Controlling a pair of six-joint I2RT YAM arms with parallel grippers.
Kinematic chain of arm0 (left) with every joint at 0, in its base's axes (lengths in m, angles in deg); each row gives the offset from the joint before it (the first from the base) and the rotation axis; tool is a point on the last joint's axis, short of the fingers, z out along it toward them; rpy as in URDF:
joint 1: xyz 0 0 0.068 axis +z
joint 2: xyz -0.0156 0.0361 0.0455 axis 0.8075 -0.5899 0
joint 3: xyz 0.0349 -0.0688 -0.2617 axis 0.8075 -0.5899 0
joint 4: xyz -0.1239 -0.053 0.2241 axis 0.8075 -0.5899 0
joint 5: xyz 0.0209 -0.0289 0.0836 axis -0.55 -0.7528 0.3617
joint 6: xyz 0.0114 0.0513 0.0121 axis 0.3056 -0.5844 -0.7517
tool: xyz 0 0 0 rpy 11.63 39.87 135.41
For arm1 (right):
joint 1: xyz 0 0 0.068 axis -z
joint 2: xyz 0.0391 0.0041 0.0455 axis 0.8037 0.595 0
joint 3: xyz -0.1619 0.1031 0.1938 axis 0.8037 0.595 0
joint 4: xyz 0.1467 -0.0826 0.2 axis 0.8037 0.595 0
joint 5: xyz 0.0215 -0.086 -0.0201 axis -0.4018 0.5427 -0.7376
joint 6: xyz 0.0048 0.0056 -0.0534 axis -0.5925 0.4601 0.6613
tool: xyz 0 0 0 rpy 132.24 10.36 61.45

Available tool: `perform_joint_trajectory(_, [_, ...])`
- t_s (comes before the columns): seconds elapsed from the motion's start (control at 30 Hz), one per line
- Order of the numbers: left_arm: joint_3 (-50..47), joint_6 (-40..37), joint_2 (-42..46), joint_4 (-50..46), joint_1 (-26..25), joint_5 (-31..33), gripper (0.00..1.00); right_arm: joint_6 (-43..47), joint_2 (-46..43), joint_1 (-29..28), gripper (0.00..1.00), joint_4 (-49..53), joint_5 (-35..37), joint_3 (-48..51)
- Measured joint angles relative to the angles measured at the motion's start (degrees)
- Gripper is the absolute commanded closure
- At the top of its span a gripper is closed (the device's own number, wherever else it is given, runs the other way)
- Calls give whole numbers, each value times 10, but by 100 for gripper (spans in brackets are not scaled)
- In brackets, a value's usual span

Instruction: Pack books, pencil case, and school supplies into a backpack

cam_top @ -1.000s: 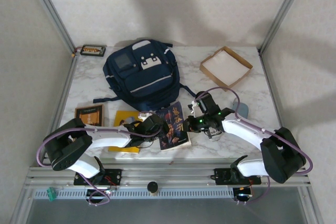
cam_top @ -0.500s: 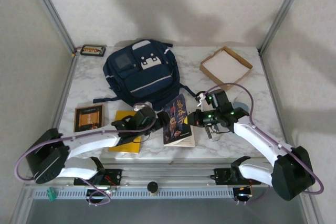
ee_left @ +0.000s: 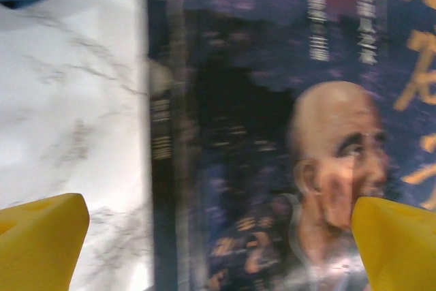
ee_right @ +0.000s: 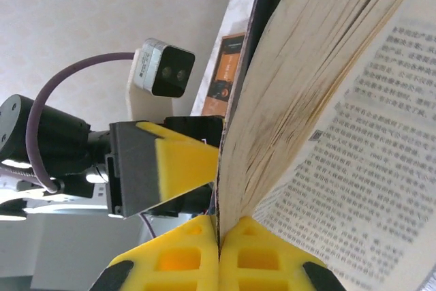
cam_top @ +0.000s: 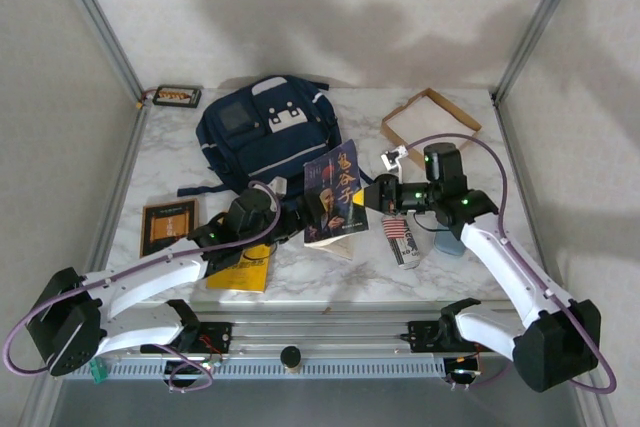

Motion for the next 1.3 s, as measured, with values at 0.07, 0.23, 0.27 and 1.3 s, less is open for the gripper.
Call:
perform_joint_trajectory(0.07, [0, 9, 0, 33, 0, -22, 20, 1, 7, 3, 100, -3, -11, -2])
perform_joint_trajectory(0.23, [-1, 26, -5, 79, 5, -45, 36, 9, 12, 39, 100, -3, -39, -2])
perform_joint_trajectory(0.27, [-1, 27, -4, 86, 5, -48, 41, 12, 12, 46, 100, -1, -44, -2])
perform_joint_trajectory(1.3, [38, 100, -82, 274, 3, -91, 100, -129, -3, 101, 1, -143, -120, 88])
